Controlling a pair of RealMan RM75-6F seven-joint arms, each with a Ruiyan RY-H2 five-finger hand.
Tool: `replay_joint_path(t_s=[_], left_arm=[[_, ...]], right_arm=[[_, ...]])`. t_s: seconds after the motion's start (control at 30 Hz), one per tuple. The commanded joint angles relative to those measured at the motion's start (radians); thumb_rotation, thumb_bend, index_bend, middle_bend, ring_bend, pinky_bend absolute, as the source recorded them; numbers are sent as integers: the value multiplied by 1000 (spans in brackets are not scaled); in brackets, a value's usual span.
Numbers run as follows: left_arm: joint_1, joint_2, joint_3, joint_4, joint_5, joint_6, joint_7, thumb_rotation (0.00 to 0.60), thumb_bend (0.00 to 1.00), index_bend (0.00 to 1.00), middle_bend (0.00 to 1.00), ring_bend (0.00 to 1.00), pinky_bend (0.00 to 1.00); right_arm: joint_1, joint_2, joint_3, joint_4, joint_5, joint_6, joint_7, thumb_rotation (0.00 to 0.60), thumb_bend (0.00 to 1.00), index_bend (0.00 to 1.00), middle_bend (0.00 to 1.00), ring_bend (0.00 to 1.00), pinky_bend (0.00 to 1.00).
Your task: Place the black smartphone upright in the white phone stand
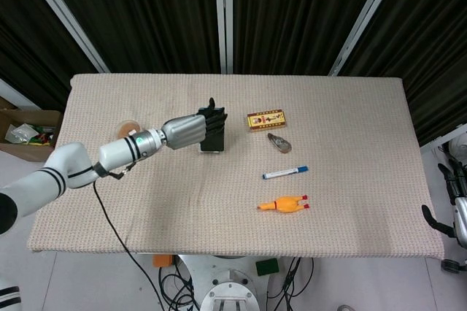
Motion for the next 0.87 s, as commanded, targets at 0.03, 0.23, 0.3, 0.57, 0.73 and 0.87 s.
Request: replay_joint_path(t_s=[0.03, 0.23, 0.3, 0.57, 0.73, 0.87], left_arm=[[234, 117, -115, -334, -262, 180, 186, 600, 245, 0, 28, 39, 209], [559, 143, -82, -585, -348, 579, 114, 541, 211, 4, 66, 39, 209], [666, 132, -43, -613, -357, 678, 50, 460, 194, 5, 66, 39, 209], [956, 66, 67, -540, -398, 848, -253, 45, 136, 28, 66, 29, 209], [1047, 42, 95, -467, -365, 888, -365, 0, 120, 36, 64, 23, 208], [1084, 40, 100, -414, -322, 906, -419, 0, 115, 35, 64, 23, 207]], right_arm=[[2, 1, 4, 3, -4, 5, 10, 600, 360, 0, 0, 0, 0], [4, -15, 3, 29, -26, 24, 21, 600, 360, 0, 0, 0, 0], [3, -26, -1, 44, -38, 32, 14, 600, 360, 0, 0, 0, 0], [-16, -76, -35, 111, -58, 41, -51, 600, 348, 0, 0, 0, 0], [-36, -105, -55, 159, -72, 60, -67, 600, 348, 0, 0, 0, 0], [-48, -110, -63, 173, -86, 82, -61, 600, 348, 0, 0, 0, 0]])
